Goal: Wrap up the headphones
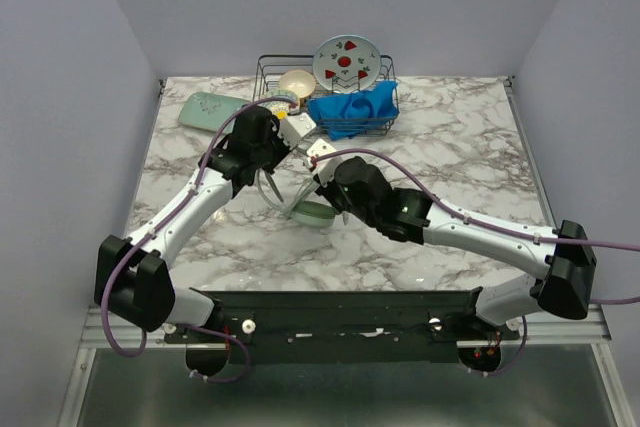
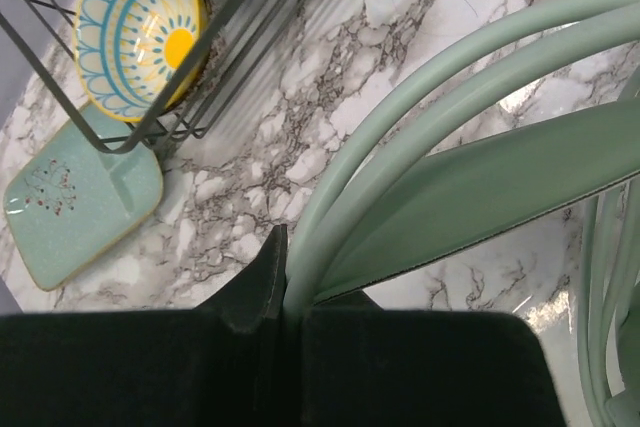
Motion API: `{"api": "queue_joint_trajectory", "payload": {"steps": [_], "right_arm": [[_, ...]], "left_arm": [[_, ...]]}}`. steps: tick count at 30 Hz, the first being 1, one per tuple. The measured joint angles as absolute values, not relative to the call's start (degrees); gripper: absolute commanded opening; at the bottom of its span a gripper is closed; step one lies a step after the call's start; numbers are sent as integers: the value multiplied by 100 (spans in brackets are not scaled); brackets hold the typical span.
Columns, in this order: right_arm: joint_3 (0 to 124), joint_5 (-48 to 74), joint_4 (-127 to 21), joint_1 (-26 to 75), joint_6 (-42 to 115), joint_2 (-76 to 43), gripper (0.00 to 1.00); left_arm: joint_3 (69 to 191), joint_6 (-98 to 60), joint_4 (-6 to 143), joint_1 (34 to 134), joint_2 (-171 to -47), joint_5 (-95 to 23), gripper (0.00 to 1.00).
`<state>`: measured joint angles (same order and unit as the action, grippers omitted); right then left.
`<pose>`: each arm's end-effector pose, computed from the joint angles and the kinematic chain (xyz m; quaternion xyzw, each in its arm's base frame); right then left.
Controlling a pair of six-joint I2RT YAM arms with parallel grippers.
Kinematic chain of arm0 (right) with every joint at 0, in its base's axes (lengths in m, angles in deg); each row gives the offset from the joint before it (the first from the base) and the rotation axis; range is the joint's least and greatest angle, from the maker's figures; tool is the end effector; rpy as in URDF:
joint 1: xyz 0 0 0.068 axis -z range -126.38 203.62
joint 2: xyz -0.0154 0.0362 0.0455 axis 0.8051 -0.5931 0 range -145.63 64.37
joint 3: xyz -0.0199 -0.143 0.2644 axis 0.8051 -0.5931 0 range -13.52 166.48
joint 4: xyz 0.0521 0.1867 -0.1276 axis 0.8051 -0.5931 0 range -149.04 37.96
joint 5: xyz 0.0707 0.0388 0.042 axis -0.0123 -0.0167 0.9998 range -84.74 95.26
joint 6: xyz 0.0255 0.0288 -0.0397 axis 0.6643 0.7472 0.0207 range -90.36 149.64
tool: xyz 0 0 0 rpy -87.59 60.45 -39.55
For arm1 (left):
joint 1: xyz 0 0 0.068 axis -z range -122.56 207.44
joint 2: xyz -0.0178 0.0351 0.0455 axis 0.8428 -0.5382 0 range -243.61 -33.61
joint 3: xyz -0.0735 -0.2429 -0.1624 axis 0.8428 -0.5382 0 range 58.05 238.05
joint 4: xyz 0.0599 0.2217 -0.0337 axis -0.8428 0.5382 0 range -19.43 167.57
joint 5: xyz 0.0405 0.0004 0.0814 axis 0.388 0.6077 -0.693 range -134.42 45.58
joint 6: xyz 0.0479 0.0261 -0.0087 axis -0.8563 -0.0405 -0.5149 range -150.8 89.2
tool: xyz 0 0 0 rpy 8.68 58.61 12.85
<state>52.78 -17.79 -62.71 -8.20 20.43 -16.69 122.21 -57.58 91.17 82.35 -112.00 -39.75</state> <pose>0.1519 0.2523 0.3602 -0.3943 0.7363 0.0805 0.5440 0.2473 -0.1182 0.3428 0.4031 0.7888 -0.0285 0.4632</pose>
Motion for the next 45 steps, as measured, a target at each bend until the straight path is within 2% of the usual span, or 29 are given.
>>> {"api": "queue_joint_trajectory", "payload": {"steps": [12, 21, 28, 30, 35, 40, 45], "right_arm": [[5142, -2358, -6645, -715, 1842, -1979, 1], [5142, -1958, -6678, -556, 1988, -2893, 1], [5142, -1781, -6684, -289, 2036, -3081, 1], [5145, -1779, -6665, -252, 2021, -3124, 1], [5147, -1733, -6623, -186, 1992, -3286, 1], [5147, -1593, -6496, -178, 1947, -3326, 1], [5147, -1495, -6400, -165, 1912, -3393, 1]], "left_arm": [[11983, -5844, 9261, 8241, -11762, -3792, 0], [11537, -5892, 9268, 8176, -12389, -3807, 1], [11454, -5848, 8951, 7996, -12610, -3643, 31], [11454, -5793, 8962, 7907, -12741, -3538, 34], [11454, -5557, 8982, 7686, -12852, -3134, 53], [11456, -5339, 8936, 7494, -12774, -2614, 60], [11569, -5100, 8988, 7240, -12560, -1938, 61]]}}
